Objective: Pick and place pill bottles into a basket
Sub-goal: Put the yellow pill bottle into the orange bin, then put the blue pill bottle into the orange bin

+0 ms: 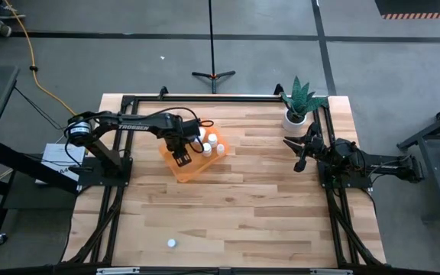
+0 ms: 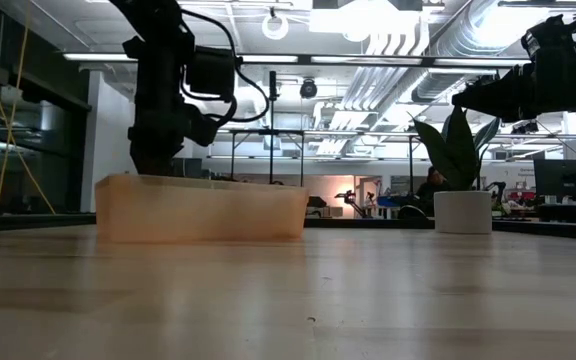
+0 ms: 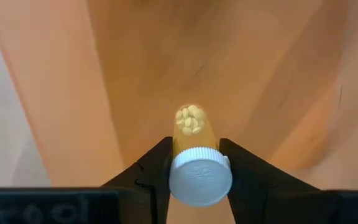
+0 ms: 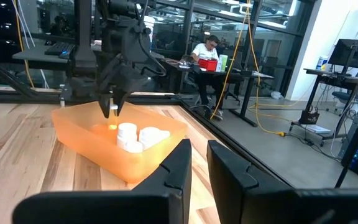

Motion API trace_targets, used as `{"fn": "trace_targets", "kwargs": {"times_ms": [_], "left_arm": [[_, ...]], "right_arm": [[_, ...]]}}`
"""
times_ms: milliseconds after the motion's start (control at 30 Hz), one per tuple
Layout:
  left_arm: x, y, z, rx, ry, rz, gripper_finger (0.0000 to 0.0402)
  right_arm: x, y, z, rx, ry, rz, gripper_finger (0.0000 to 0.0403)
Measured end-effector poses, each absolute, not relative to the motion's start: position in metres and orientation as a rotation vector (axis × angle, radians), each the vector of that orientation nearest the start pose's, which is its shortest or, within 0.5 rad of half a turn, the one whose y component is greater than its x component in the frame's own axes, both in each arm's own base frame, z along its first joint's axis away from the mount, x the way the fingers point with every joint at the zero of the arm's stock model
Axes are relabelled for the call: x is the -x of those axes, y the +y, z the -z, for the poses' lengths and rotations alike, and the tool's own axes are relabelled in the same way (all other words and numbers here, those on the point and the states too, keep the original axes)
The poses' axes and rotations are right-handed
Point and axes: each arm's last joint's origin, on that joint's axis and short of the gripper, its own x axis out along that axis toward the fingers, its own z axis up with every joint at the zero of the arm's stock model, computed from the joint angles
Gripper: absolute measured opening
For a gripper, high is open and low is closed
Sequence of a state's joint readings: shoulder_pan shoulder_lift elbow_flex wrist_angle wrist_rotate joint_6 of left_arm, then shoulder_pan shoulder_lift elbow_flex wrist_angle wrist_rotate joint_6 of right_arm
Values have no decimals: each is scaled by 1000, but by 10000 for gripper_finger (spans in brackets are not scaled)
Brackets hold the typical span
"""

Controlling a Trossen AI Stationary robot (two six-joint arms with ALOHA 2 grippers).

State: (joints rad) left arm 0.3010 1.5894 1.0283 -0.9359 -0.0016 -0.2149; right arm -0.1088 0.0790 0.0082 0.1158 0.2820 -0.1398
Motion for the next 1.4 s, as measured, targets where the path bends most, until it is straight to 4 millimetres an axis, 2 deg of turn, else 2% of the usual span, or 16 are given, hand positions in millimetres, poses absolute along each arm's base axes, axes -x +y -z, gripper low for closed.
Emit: {"fn": "trace_targets", "kwargs": {"times_ms": [200,367,667,767,900,1067,1233,1400], "left_arm": [[-259,81,-191,388,1458,-418,213],[-257,80,-195,401,1491,-408,239],[-265,82,-238,473,1497,-481,228],[-273,74,-249,547,1441,-504,220],[-284,45,-254,575,1404,-476,209],[-288,-8,-254,526,1418,-402,200],[-285,-79,-255,502,1378,-295,197],[-270,-147,-258,443,1237,-222,197]], "right_arm": [[-99,-19,-171,134,-18,393,40],[-99,-19,-171,134,-18,393,41],[-99,-19,-171,134,-17,393,40],[-99,-19,-170,135,-9,393,43],[-100,-19,-170,145,-1,392,43],[-100,-19,-169,154,10,391,40],[-100,-19,-169,154,10,392,42],[-100,-19,-169,154,9,392,42]]}}
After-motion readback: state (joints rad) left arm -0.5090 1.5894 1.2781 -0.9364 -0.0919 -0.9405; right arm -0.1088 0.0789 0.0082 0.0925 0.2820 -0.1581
